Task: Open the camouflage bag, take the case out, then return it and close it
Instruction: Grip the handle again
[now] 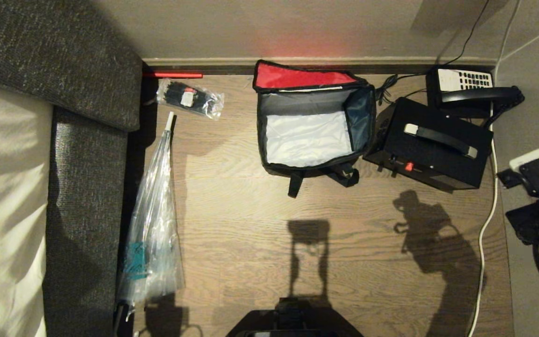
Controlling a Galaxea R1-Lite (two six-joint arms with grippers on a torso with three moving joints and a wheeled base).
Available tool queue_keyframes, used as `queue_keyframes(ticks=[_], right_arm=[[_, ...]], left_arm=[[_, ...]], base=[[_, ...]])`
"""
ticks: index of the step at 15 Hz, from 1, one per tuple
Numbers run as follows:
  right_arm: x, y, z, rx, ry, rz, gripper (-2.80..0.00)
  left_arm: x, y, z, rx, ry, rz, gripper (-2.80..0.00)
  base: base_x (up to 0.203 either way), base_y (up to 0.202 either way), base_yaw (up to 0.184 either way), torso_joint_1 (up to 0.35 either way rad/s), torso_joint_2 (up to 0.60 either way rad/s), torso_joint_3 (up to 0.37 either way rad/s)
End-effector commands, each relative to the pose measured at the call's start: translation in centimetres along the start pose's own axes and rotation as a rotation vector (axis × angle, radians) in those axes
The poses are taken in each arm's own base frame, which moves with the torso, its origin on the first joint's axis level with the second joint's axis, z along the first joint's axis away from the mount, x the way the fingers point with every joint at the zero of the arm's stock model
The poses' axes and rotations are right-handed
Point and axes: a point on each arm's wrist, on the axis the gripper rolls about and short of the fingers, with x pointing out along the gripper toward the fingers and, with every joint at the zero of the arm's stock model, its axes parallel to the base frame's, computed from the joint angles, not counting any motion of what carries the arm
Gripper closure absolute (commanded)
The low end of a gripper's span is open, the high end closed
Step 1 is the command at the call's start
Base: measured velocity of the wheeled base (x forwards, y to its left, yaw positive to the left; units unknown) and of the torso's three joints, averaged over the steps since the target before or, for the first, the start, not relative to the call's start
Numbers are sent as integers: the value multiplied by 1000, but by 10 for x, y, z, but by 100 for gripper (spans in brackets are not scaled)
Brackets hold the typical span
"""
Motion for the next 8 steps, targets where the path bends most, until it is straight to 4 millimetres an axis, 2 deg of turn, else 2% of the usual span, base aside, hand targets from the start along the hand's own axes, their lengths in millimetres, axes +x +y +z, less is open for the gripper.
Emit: queue_keyframes(ticks=[1,5,8], right_arm=[[26,19,10,-34,29,24,0],[73,28,31,-123,-12,-15,0],[98,21,33,-186,-99,1,0]], left_arm=[[0,0,0,-1,1,0,0],[0,0,0,-1,0,0,0],[0,0,0,-1,0,0,0]], base=[[0,0,0,0,0,0],[0,0,0,0,0,0],[0,0,0,0,0,0]])
